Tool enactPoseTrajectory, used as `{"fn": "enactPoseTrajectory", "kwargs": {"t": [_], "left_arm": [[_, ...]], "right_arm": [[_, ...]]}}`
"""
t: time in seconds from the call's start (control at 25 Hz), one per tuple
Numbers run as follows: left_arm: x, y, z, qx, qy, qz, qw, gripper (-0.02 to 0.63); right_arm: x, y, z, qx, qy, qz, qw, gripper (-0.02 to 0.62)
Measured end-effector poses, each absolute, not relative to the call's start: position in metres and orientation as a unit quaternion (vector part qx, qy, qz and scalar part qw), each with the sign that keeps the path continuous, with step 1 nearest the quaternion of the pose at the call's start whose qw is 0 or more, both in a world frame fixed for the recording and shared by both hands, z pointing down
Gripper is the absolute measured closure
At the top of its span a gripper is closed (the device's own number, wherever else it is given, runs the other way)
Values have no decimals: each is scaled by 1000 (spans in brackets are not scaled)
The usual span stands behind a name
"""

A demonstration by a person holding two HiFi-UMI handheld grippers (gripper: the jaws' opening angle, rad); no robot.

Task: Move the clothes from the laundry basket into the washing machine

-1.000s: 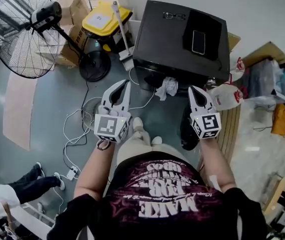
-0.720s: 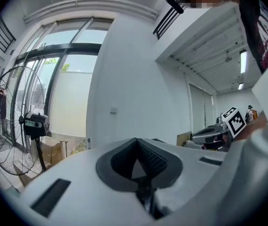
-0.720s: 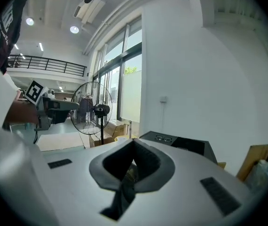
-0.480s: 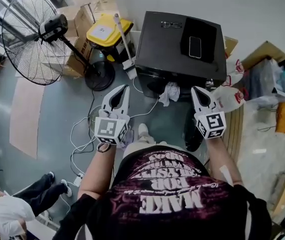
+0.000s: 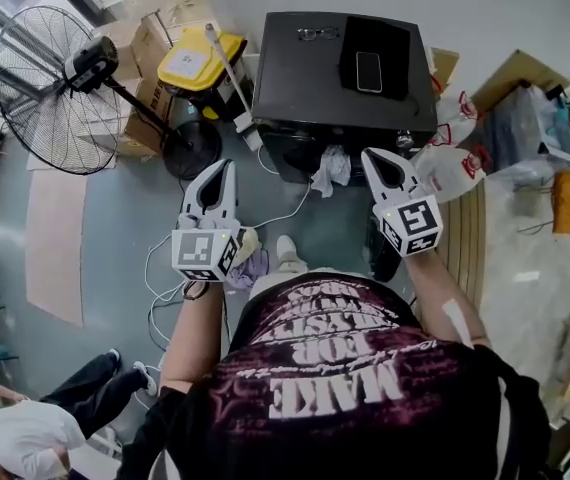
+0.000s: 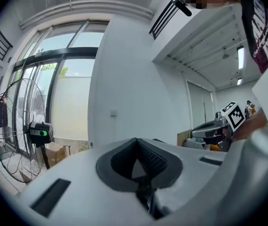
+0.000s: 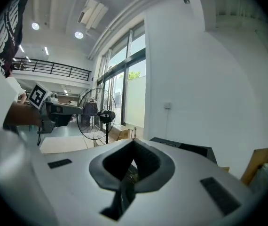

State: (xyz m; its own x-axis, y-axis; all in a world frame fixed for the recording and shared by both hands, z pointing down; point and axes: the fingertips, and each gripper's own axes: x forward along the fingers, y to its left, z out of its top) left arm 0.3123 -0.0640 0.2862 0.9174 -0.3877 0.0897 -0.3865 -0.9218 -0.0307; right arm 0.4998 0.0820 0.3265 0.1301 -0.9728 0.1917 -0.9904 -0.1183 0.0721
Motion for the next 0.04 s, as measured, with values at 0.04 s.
{"fn": "enactPoseTrajectory", "kwargs": {"t": [0.04], "left_arm": [[312,-61,286,-979,197,-47,7,601]], "right_arm": [[498,85,326,746,-658,48,90,592]]}}
